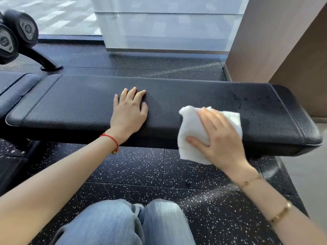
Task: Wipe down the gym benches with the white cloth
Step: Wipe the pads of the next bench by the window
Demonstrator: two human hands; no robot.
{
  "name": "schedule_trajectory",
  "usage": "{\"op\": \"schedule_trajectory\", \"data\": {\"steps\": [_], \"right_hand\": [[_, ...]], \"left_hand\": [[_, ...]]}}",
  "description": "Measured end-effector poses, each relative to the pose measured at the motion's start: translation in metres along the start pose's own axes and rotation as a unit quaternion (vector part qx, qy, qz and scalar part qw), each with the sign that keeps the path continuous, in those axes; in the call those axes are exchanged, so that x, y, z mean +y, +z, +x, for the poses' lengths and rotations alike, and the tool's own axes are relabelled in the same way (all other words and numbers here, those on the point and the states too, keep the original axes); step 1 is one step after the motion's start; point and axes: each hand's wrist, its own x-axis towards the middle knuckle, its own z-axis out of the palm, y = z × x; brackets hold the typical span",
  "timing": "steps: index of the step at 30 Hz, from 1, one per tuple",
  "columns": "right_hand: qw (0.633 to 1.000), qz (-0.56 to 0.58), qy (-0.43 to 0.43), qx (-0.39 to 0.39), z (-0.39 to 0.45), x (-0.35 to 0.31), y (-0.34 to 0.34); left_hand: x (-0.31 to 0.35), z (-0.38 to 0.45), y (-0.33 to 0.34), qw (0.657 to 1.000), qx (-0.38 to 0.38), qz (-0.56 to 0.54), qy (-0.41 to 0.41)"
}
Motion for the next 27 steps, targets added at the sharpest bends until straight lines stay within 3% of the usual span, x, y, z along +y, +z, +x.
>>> {"op": "schedule_trajectory", "data": {"steps": [5, 8, 11, 15, 18, 20, 24, 27], "right_hand": [[0.988, 0.018, 0.119, -0.100, 0.086, -0.001, 0.005], [0.982, 0.037, 0.114, -0.143, 0.116, -0.034, 0.019], [0.989, 0.048, 0.060, -0.123, 0.089, -0.048, 0.015], [0.997, 0.000, 0.031, -0.068, 0.049, -0.002, -0.003], [0.984, 0.025, 0.147, -0.097, 0.067, 0.035, -0.006], [0.977, 0.037, 0.178, -0.107, 0.093, 0.039, 0.002], [0.982, 0.052, 0.114, -0.140, 0.120, 0.004, 0.018], [0.987, 0.061, 0.057, -0.140, 0.091, -0.017, 0.013]], "left_hand": [[0.002, -0.001, 0.000, 1.000, 0.000, -0.004, -0.006], [0.002, -0.001, -0.002, 1.000, 0.004, -0.015, -0.010], [-0.002, -0.001, -0.003, 1.000, 0.011, -0.019, -0.007], [-0.001, -0.002, -0.004, 1.000, 0.014, -0.013, -0.002], [0.004, -0.001, -0.003, 1.000, 0.008, -0.002, -0.009], [0.005, 0.000, -0.004, 1.000, 0.010, 0.005, -0.010], [0.003, 0.000, -0.004, 1.000, 0.025, -0.005, -0.004], [-0.002, 0.000, -0.004, 0.999, 0.027, -0.022, -0.005]]}}
